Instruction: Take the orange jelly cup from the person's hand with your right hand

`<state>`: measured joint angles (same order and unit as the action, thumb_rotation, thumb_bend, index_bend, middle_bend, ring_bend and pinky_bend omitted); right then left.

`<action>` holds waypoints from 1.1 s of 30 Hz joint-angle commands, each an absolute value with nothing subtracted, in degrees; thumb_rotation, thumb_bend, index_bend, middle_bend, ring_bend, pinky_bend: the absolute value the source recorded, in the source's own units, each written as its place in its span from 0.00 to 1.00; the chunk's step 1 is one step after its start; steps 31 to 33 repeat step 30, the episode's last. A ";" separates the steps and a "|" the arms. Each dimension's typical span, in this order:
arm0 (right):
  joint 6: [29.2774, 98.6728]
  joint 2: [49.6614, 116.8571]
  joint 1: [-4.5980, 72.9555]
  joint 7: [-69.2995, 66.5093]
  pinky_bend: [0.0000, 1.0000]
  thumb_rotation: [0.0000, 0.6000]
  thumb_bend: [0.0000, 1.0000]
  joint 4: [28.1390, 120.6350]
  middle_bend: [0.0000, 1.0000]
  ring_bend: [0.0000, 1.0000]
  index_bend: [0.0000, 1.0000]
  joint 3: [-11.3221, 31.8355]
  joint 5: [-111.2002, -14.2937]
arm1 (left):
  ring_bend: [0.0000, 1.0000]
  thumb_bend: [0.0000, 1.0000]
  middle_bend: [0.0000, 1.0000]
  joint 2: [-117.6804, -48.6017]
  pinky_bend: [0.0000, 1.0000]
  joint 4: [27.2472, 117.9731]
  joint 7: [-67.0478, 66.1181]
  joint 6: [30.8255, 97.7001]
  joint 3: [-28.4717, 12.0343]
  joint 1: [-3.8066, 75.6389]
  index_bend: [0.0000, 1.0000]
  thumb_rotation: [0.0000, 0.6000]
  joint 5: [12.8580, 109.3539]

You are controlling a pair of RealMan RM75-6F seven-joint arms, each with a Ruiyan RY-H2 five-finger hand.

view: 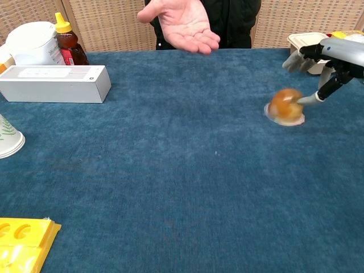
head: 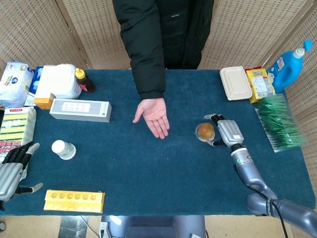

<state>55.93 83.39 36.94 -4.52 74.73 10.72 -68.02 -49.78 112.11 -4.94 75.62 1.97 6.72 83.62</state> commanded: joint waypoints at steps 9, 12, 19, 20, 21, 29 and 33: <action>66.73 71.81 28.23 -8.52 0.40 1.00 0.21 87.86 0.18 0.17 0.17 6.85 -77.12 | 0.00 0.08 0.00 -49.56 0.04 112.05 -4.14 77.58 3.05 5.59 0.00 1.00 86.65; 72.17 68.04 23.72 -11.13 0.37 1.00 0.18 90.00 0.18 0.17 0.17 3.31 -82.48 | 0.00 0.08 0.00 -49.51 0.04 111.72 -3.76 78.33 3.55 5.16 0.00 1.00 88.19; 86.23 67.00 13.99 -16.47 0.25 1.00 0.07 85.64 0.19 0.15 0.18 -2.69 -92.23 | 0.00 0.08 0.00 -49.96 0.04 111.24 -4.28 79.89 4.61 4.15 0.00 1.00 91.05; 88.67 67.44 12.33 -16.75 0.24 1.00 0.07 84.40 0.19 0.14 0.18 -3.40 -93.34 | 0.00 0.08 0.00 -50.10 0.04 111.18 -4.55 80.11 4.73 3.99 0.00 1.00 91.34; 90.40 67.91 11.10 -17.08 0.23 1.00 0.06 83.59 0.17 0.13 0.16 -3.76 -93.84 | 0.00 0.08 0.00 -50.23 0.04 111.16 -4.79 80.24 4.81 3.88 0.00 1.00 91.50; 96.32 70.14 6.38 -19.66 0.15 1.00 0.05 78.09 0.05 0.03 0.02 -4.33 -95.57 | 0.00 0.08 0.00 -51.09 0.04 111.13 -6.33 81.18 5.03 3.18 0.00 1.00 92.09; 96.42 69.81 6.20 -19.45 0.14 1.00 0.05 78.20 0.05 0.02 0.02 -4.34 -95.69 | 0.00 0.08 0.00 -51.18 0.04 111.14 -6.50 81.22 4.98 3.16 0.00 1.00 91.99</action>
